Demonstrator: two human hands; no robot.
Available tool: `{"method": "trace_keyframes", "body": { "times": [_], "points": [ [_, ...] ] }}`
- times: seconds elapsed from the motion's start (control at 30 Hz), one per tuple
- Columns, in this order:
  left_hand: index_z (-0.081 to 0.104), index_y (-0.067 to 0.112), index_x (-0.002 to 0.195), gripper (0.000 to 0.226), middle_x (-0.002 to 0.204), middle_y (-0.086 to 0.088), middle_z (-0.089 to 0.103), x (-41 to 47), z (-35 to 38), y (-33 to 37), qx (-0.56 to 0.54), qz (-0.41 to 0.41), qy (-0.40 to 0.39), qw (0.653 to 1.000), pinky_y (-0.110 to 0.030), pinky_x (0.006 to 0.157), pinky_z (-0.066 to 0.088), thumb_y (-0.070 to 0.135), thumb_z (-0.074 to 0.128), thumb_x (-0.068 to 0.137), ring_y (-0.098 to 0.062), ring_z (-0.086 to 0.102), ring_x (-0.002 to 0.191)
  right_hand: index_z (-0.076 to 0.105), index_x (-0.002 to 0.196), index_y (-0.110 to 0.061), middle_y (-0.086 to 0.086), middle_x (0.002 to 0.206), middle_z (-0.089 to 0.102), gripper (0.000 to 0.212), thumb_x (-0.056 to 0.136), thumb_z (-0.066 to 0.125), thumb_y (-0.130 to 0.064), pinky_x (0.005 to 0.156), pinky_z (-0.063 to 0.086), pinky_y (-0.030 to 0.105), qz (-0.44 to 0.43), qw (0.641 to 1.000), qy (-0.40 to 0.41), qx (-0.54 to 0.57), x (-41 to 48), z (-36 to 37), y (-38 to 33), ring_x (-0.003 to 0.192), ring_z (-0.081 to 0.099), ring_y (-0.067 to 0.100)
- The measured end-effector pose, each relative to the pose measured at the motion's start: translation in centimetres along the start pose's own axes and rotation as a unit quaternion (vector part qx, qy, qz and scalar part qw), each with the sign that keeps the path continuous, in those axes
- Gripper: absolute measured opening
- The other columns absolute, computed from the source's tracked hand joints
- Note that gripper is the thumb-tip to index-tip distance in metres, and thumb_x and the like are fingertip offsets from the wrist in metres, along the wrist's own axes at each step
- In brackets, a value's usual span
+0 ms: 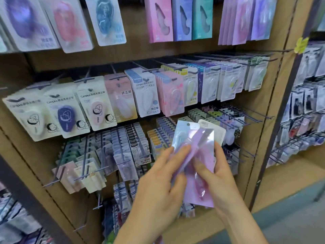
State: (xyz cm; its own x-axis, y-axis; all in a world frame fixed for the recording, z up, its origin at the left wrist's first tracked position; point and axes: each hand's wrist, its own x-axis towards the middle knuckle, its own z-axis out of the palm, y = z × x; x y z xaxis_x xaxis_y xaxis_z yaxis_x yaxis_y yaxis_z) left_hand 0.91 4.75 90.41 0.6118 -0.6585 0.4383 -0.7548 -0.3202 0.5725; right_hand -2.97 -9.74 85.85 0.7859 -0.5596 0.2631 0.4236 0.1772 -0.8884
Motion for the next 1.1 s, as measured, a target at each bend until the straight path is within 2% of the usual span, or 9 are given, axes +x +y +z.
{"method": "trace_keyframes", "body": {
  "times": [0.1,0.23,0.27,0.4,0.53,0.7,0.83,0.93,1.1],
  "points": [
    [0.023,0.072,0.134,0.045,0.156,0.034,0.002,-0.1,1.2,-0.4,0.005,-0.021,-0.007,1.0,-0.017,0.113,0.017,0.052,0.034,0.096,0.009,0.009,0.143,0.05,0.132,-0.046,-0.004,0.128,0.065,0.052,0.089,0.067,-0.021,0.1,0.044,0.063,0.006,0.999,0.023,0.031,0.2,1.0,0.0,0.119,0.062,0.026],
    [0.031,0.071,0.131,0.051,0.153,0.027,0.025,0.7,1.3,-0.8,-0.029,-0.01,0.077,0.997,-0.016,0.107,0.035,0.031,0.038,0.1,0.013,0.03,0.135,0.045,0.14,-0.035,-0.007,0.124,0.068,0.042,0.1,0.049,-0.024,0.083,0.056,0.025,-0.006,0.998,0.042,0.051,-0.2,2.3,-0.4,0.11,0.066,0.01],
    [0.034,0.069,0.131,0.053,0.148,0.027,0.033,0.9,1.2,-0.9,-0.053,-0.021,0.094,0.994,-0.012,0.099,0.038,0.027,0.044,0.1,0.015,0.037,0.128,0.044,0.141,-0.033,-0.006,0.125,0.067,0.046,0.096,0.051,-0.029,0.082,0.055,0.023,-0.014,0.998,0.044,0.035,-0.2,2.5,-0.4,0.111,0.066,0.01],
    [0.036,0.05,0.135,0.067,0.116,0.021,0.061,1.7,0.0,-1.2,-0.219,-0.123,0.083,0.964,-0.015,0.078,0.047,0.019,0.069,0.086,0.007,0.061,0.098,0.051,0.134,-0.033,-0.006,0.122,0.068,0.055,0.083,0.073,-0.035,0.089,0.054,0.038,-0.033,0.998,0.051,0.006,-0.1,3.1,-0.8,0.113,0.065,0.016],
    [0.069,0.026,0.109,0.047,0.099,0.006,0.075,2.5,-1.1,-2.1,-0.358,-0.155,0.052,0.919,-0.023,0.072,0.056,0.011,0.07,0.064,-0.015,0.071,0.092,0.055,0.131,-0.028,0.001,0.119,0.071,0.057,0.079,0.078,-0.02,0.085,0.057,0.043,-0.035,0.999,0.018,0.029,0.2,3.1,-1.5,0.109,0.068,0.024],
    [0.065,0.02,0.107,0.049,0.101,0.0,0.075,2.8,-1.7,-2.2,-0.417,-0.138,0.125,0.89,-0.024,0.069,0.056,0.012,0.076,0.06,-0.018,0.073,0.089,0.051,0.132,-0.038,-0.009,0.12,0.07,0.073,0.07,0.085,-0.019,0.085,0.058,0.034,-0.076,0.997,0.013,-0.003,0.6,3.0,-2.5,0.108,0.068,0.015],
    [0.058,0.013,0.111,0.054,0.094,-0.011,0.076,3.7,-3.1,-1.4,-0.447,-0.117,0.104,0.881,-0.03,0.064,0.058,0.012,0.078,0.061,-0.026,0.074,0.08,0.045,0.134,-0.046,-0.021,0.125,0.064,0.079,0.071,0.084,-0.018,0.091,0.055,0.032,-0.111,0.993,-0.01,-0.046,1.0,3.3,-3.0,0.114,0.064,0.007],
    [0.058,0.013,0.112,0.053,0.094,-0.012,0.076,4.2,-4.3,-1.1,-0.451,-0.106,0.094,0.881,-0.036,0.066,0.059,0.015,0.077,0.062,-0.028,0.074,0.08,0.043,0.136,-0.05,-0.015,0.133,0.06,0.083,0.069,0.082,-0.021,0.1,0.05,0.047,-0.115,0.991,-0.041,-0.059,1.3,3.4,-3.9,0.121,0.06,0.012],
    [0.061,0.018,0.111,0.067,0.095,-0.007,0.077,4.7,-5.4,-0.4,-0.414,-0.09,0.107,0.9,-0.036,0.068,0.058,0.034,0.088,0.052,-0.026,0.074,0.084,0.051,0.132,-0.041,-0.007,0.127,0.066,0.08,0.065,0.081,-0.01,0.09,0.057,0.044,-0.107,0.992,-0.067,-0.022,1.8,4.1,-4.8,0.116,0.065,0.019]
  ]
}}
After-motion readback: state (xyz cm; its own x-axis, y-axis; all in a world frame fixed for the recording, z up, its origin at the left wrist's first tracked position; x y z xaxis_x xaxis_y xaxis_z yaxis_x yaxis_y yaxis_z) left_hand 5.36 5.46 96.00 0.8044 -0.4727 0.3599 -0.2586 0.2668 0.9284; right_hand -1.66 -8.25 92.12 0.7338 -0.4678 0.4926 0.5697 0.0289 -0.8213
